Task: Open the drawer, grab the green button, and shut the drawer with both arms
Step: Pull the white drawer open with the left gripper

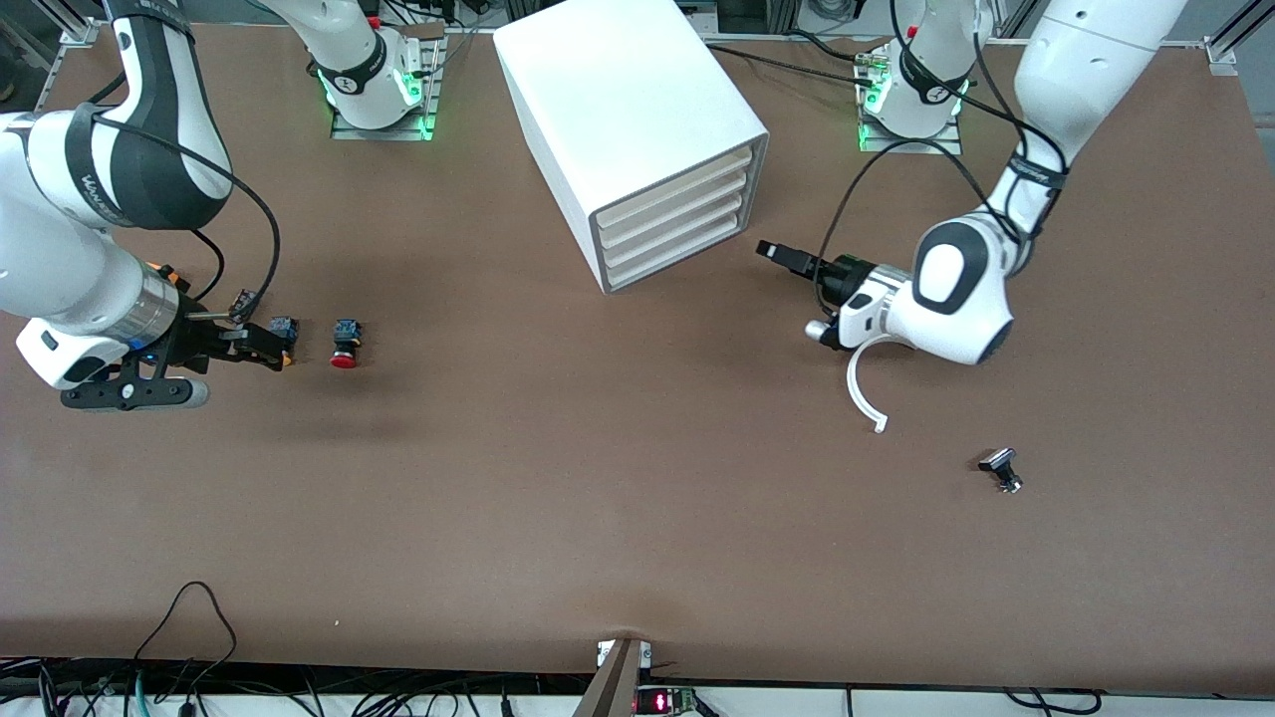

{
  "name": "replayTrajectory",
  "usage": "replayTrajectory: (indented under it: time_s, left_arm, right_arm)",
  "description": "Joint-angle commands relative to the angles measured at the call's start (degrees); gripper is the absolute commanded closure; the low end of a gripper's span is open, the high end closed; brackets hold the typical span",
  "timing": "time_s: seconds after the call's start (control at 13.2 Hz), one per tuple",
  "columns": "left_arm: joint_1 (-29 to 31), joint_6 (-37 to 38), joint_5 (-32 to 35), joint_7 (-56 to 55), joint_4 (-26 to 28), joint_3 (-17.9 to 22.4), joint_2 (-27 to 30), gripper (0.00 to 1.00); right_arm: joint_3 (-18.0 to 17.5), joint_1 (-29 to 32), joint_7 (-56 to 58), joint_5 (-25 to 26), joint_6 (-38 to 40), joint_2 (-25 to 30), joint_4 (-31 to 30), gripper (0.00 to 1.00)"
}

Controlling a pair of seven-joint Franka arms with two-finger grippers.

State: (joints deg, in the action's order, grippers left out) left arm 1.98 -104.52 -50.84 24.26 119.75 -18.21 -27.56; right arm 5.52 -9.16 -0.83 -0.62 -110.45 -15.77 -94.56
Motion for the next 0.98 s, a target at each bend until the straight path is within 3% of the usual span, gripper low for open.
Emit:
replayTrajectory:
  time_s: [0.0,0.23,0.45,0.76,0.91]
  left_arm:
    - [-0.7,-5.1,-2.9,2.3,3.1,-3.3,0.1,0.0]
    - [-1.9,-10.3,-4.3,3.4,5.1,-6.2,-0.7,0.05]
    - [-2.7,-12.0,-9.5,9.0,7.0,-7.1,-1.6,0.17]
    - [-4.4,-13.0,-12.3,9.1,7.2,-7.4,-2.5,0.18]
    - [-4.8,-16.7,-12.4,9.2,7.9,-10.1,-2.6,0.31]
  right_arm:
    - [0.2,-0.2,-0.3,-0.2,-0.6,-1.1,1.9,0.0]
    - [0.2,-0.3,-0.2,0.6,-0.6,-1.2,2.2,0.0]
    - [0.2,-0.3,-0.2,0.6,-0.7,-1.6,2.2,0.0]
    - [0.3,-0.2,0.7,0.6,-1.1,-1.6,2.2,0.0]
    - [0.2,-0.6,0.9,0.7,-1.6,-1.6,2.2,0.0]
